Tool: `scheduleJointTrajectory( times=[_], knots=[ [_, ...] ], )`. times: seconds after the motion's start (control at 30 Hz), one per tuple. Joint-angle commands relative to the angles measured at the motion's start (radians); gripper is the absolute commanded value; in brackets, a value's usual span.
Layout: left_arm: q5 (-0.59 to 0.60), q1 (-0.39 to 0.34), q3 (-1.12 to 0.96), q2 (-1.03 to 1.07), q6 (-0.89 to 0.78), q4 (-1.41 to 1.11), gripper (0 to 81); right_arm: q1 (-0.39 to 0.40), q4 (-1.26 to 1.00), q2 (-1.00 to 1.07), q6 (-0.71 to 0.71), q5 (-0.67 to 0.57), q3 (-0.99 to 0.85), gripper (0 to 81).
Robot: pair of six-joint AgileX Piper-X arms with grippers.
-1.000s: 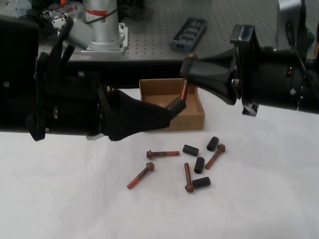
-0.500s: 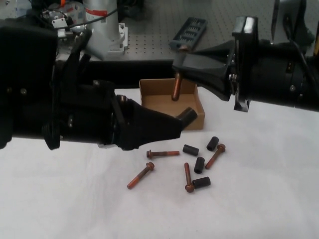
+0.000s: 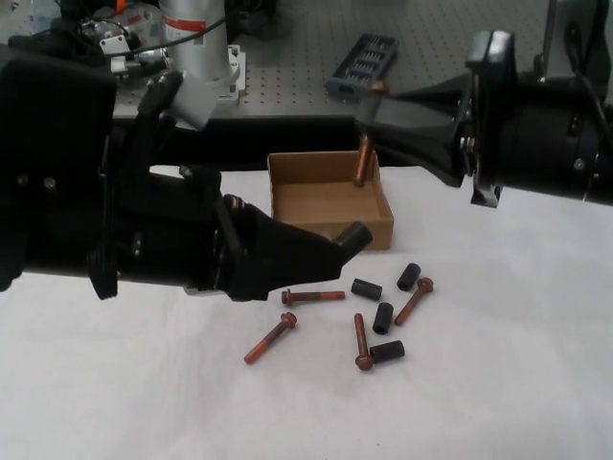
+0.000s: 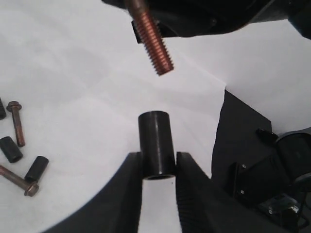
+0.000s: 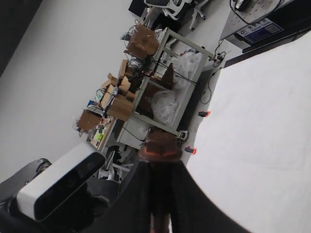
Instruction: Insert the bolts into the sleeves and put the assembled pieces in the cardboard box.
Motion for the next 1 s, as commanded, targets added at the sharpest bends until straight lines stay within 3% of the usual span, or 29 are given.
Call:
scheduleJointTrajectory(
  times=[0.0, 0.23, 0.33, 0.57, 0.97],
  knots=[
    [-0.038, 0.005, -0.005, -0.007, 0.012, 0.006, 0.6, -0.006, 0.033, 0.002, -0.049, -0.014, -0.005, 2.8],
    [-0.253, 0.029, -0.005, 0.039, 0.272, 0.24, 0.6, -0.006, 0.156, 0.002, -0.138, -0.023, -0.005, 2.8],
    [-0.269, 0.029, -0.005, 0.123, 0.339, 0.241, 0.6, -0.006, 0.173, 0.002, -0.144, -0.035, -0.005, 2.8],
    [-0.351, 0.029, -0.005, 0.313, 0.389, 0.209, 0.6, -0.006, 0.171, 0.002, -0.144, -0.059, -0.005, 2.8],
    [-0.345, 0.029, -0.005, 0.483, 0.299, 0.214, 0.6, -0.006, 0.171, 0.002, -0.166, -0.13, -0.005, 2.8]
  ],
)
